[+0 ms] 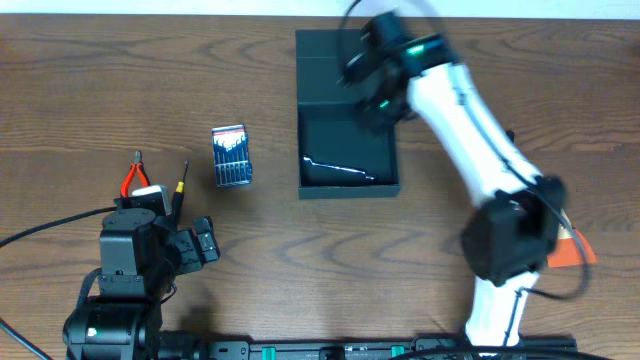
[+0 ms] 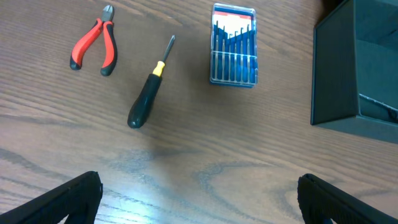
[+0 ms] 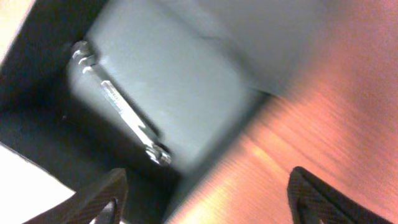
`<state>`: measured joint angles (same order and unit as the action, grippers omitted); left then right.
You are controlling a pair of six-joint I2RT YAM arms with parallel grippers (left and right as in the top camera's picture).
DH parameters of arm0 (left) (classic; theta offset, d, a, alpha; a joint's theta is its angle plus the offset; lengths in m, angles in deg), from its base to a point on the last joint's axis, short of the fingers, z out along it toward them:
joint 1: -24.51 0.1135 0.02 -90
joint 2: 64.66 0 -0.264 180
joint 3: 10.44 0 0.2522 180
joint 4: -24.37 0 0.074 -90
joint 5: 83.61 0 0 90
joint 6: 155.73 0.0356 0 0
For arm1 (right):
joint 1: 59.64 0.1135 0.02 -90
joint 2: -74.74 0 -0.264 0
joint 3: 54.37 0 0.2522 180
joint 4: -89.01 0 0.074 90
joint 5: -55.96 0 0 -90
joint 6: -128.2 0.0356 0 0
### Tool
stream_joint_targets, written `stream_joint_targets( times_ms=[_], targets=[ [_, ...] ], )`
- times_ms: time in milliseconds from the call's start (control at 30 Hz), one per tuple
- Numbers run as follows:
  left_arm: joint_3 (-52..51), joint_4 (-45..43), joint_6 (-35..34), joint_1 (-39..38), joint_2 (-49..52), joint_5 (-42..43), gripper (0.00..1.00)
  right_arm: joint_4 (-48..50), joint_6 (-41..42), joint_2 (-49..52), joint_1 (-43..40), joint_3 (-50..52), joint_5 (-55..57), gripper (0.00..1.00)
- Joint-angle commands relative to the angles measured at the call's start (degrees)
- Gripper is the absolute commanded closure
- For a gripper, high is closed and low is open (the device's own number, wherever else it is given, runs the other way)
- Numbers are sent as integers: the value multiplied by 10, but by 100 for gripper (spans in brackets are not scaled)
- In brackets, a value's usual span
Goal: Pack container
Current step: 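Lower the wrench into the box and open the right gripper, then move the right gripper back over the red-black hammer head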
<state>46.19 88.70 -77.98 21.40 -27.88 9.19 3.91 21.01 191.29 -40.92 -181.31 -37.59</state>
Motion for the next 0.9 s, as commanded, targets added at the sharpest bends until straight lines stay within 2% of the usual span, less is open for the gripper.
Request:
stream_joint_targets(
  times_ms=[0,100,200,300,400,500,600,733,867],
  targets=[
    [11,-1,-5,-2,2,-3,1,-29,122,-84,-80,-31,7,21],
    [11,-1,-5,-2,2,-3,1,-66,207,-127,-156,-31,7,14],
    [11,-1,-5,-2,2,-3,2,-109,242,-153,-230,-31,7,3],
    [11,-1,-5,-2,2,-3,2,-159,230,-161,-294,-31,7,1],
    [11,-1,-5,-2,2,-3,2,-203,176,-161,-330,-21,3,1],
    [11,-1,-5,-2,2,-3,1,-242,114,-162,-339,-10,3,4],
    [11,-1,-5,-2,2,-3,2,-258,99,-179,-329,-5,0,3],
    [11,-1,-5,-2,2,-3,1,-248,83,-233,-293,23,1,1],
    [11,-1,-5,-2,2,-3,1,-211,69,-310,-259,104,6,1]
  ],
)
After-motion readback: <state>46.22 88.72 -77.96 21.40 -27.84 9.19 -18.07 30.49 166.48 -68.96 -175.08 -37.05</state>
